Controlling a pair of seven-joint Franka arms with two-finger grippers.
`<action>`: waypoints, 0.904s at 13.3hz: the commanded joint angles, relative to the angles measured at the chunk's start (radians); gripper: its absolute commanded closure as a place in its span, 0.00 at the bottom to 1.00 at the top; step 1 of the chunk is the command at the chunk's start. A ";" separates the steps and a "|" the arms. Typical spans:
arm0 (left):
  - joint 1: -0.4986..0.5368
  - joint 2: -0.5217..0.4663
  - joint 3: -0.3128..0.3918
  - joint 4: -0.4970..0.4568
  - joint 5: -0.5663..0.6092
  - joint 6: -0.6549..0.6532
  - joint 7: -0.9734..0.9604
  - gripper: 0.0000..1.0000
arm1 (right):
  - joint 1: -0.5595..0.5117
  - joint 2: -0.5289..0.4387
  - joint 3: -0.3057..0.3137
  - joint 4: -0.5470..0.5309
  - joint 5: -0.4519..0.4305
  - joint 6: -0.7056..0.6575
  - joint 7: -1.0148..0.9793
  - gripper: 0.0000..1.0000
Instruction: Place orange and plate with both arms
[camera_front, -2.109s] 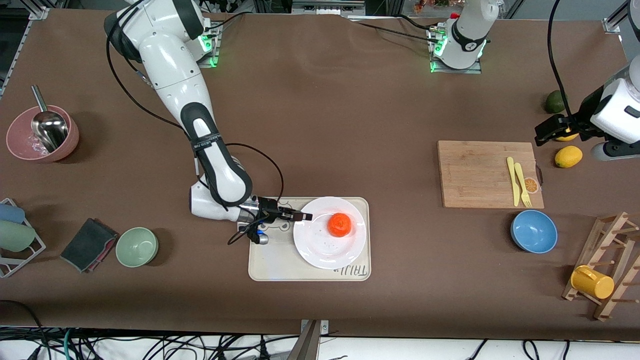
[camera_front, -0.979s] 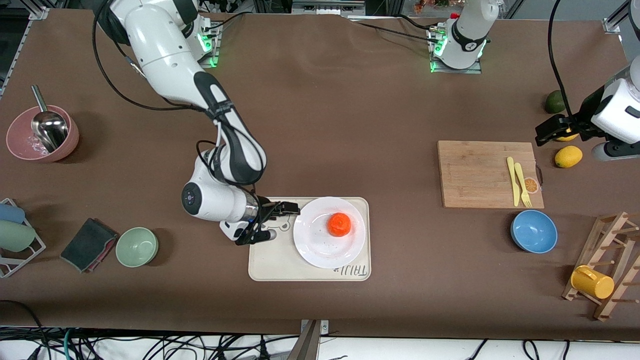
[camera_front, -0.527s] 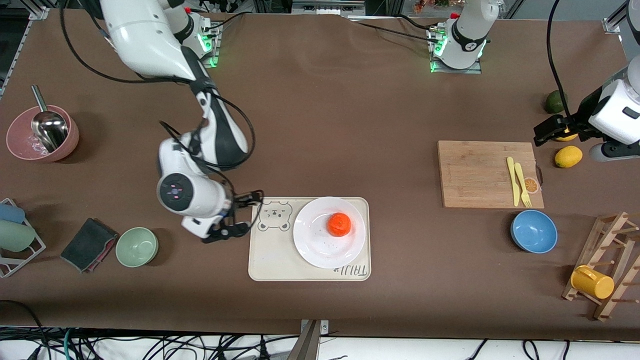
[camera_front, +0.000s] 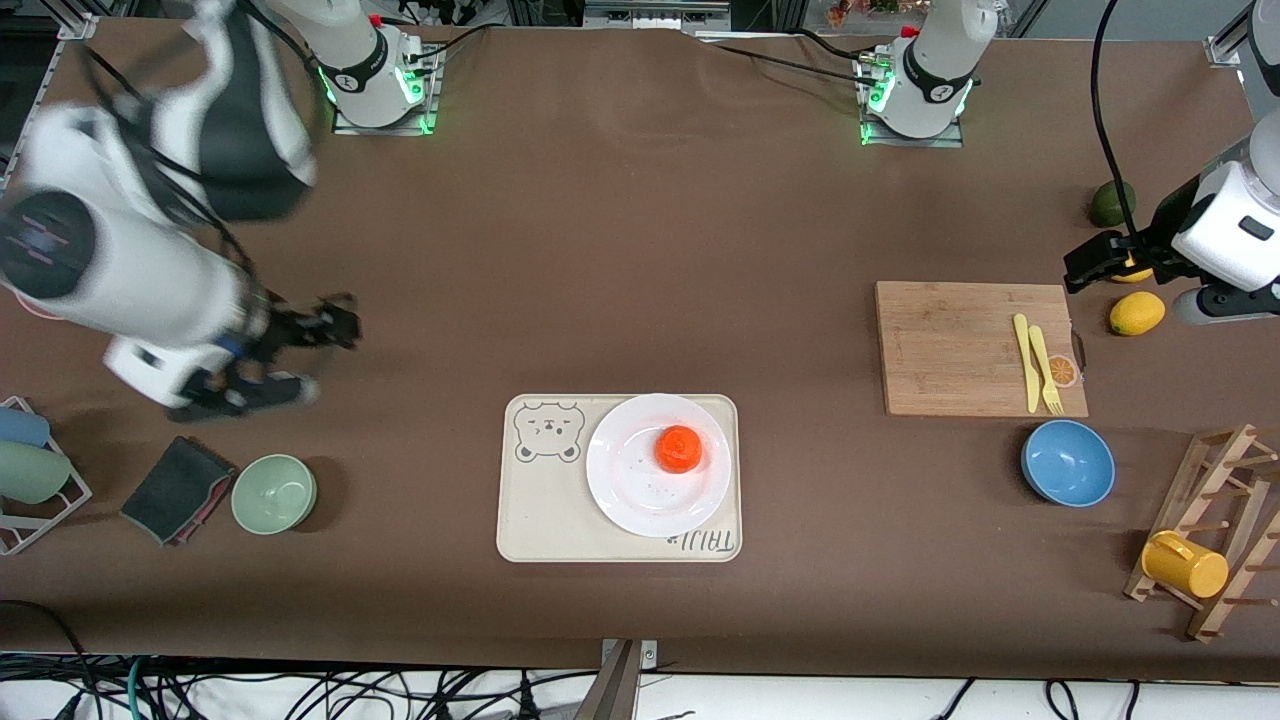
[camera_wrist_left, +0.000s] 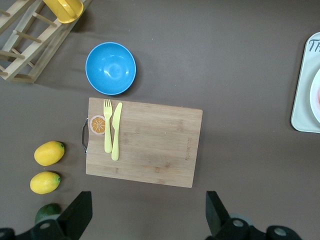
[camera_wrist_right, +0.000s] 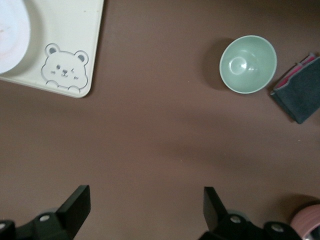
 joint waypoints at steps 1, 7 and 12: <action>0.000 0.010 0.004 0.028 -0.027 -0.020 0.019 0.00 | -0.187 -0.201 0.126 -0.204 -0.018 0.026 -0.082 0.00; -0.002 0.012 0.004 0.029 -0.027 -0.020 0.018 0.00 | -0.354 -0.364 0.231 -0.367 -0.076 0.025 0.005 0.00; 0.000 0.010 0.006 0.029 -0.025 -0.020 0.018 0.00 | -0.362 -0.414 0.236 -0.390 -0.121 0.009 0.063 0.00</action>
